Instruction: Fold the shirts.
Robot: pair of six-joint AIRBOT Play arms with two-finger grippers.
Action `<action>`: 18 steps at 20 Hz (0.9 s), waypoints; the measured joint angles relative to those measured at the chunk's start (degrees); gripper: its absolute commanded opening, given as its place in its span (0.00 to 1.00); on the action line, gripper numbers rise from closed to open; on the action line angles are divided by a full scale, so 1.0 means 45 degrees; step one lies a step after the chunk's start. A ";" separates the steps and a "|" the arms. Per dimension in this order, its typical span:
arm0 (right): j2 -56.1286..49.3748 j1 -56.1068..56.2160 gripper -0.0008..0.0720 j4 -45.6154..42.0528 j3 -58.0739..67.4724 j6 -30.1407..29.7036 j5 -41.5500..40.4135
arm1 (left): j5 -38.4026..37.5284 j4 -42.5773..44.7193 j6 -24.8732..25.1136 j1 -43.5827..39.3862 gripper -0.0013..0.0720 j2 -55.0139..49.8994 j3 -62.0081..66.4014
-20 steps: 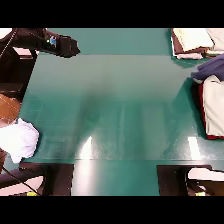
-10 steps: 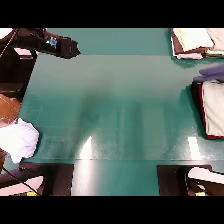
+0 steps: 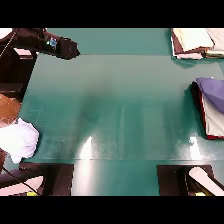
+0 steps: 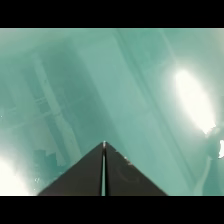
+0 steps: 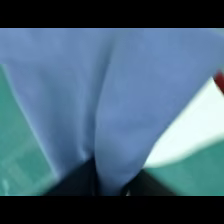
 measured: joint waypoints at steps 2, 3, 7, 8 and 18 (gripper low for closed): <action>0.0549 -0.0379 0.97 -0.0393 -0.1001 0.0010 -0.0087 | -0.0005 0.0000 0.0083 0.0000 0.05 0.0000 0.0000; 0.0782 -0.0544 0.97 -0.0442 -0.1336 0.0083 -0.0180 | -0.0005 0.0000 0.0126 0.0000 0.05 0.0000 0.0000; 0.1462 -0.0092 0.97 0.1292 -0.1627 0.0180 -0.0835 | -0.0005 0.0000 0.0175 0.0000 0.05 0.0000 0.0000; 0.1588 0.0418 0.97 0.1953 -0.1574 0.0185 -0.1156 | -0.0005 0.0000 0.0180 0.0000 0.05 0.0000 0.0000; -0.0121 0.8553 0.04 0.4104 0.0612 0.0102 -0.2856 | 0.0403 0.0078 0.0204 0.0000 0.05 0.0000 0.0000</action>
